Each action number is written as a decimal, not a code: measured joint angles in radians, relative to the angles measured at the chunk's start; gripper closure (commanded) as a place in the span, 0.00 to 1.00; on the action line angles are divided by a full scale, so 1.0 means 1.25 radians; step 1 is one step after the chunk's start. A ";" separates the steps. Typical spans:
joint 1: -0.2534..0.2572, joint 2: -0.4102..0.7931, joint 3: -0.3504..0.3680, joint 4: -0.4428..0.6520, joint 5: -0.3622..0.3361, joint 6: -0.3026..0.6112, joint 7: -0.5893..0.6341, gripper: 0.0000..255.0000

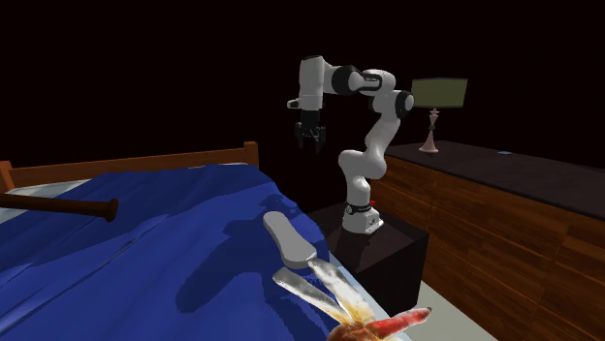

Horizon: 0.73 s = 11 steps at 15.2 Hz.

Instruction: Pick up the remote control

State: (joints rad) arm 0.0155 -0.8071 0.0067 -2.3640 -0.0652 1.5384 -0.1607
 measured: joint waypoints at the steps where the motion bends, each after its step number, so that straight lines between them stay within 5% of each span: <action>1: 0.000 0.000 0.000 0.000 0.000 0.000 0.000 0.00; 11: 0.071 0.257 0.002 0.149 0.011 0.113 -0.134 0.00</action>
State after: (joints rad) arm 0.1046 -0.4858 0.0094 -2.1776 -0.0510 1.6796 -0.3284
